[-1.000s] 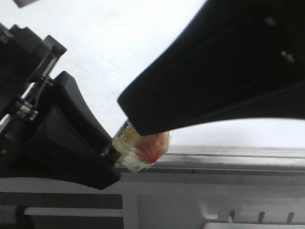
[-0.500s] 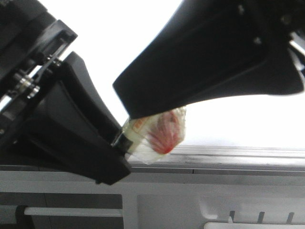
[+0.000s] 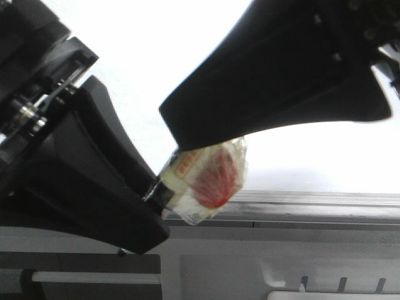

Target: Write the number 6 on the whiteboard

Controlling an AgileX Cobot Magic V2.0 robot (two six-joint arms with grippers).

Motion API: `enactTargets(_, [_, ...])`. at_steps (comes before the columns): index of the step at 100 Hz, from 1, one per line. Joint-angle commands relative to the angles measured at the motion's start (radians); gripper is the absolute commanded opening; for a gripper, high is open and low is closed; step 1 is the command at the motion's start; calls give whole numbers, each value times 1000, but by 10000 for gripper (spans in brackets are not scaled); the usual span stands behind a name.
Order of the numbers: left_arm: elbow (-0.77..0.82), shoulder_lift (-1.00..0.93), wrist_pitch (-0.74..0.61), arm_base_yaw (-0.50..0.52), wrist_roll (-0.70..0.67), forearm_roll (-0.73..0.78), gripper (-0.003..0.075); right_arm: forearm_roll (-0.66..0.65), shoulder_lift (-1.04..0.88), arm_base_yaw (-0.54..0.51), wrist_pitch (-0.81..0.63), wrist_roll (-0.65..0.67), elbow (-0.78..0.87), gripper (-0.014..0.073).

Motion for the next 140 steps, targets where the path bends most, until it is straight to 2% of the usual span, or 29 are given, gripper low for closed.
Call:
enactTargets(1, [-34,-20,-63,-3,30,-39,4,59,-9,1,56,9,-29,-69])
enactTargets(7, [-34,-20,-63,-3,30,-71,86,59,-9,1,57,9,-29,-69])
enactTargets(12, [-34,-20,-68,-3,30,-102,209,59,-9,1,57,9,-29,-69])
enactTargets(17, [-34,-20,-72,-3,27,-121,377,59,-9,1,57,9,-29,-69])
enactTargets(22, [-34,-20,-77,-3,24,-134,503,59,-9,1,57,9,-29,-67])
enactTargets(27, [-34,-26,-78,-3,23,-143,577,59,-9,1,57,9,-29,-60])
enactTargets(30, [-34,-35,-78,-3,23,-150,592,59,-9,1,57,9,-29,-60])
enactTargets(43, [-34,-101,-96,-3,16,-217,553,36,-27,1,53,9,-25,-60])
enactTargets(55, [-34,-207,-130,17,-57,-229,514,22,-78,-1,-2,9,-9,-60])
enactTargets(69, [-22,-358,-128,95,-140,-227,491,9,-159,-1,-85,9,17,-60])
enactTargets(84, [33,-564,-142,230,-206,-194,449,-1,-264,-1,-158,9,57,-60])
enactTargets(100, [132,-768,-165,379,-364,-136,323,-38,-382,-1,-231,9,108,-60])
enactTargets(116, [225,-932,-163,490,-374,-142,168,-152,-454,-1,-421,9,147,-60])
enactTargets(134, [264,-1020,-139,532,-374,-162,-20,-164,-423,-1,-592,-28,147,-61])
enactTargets(140, [266,-1024,-137,532,-374,-162,-19,-164,-399,-1,-608,-50,147,-61])
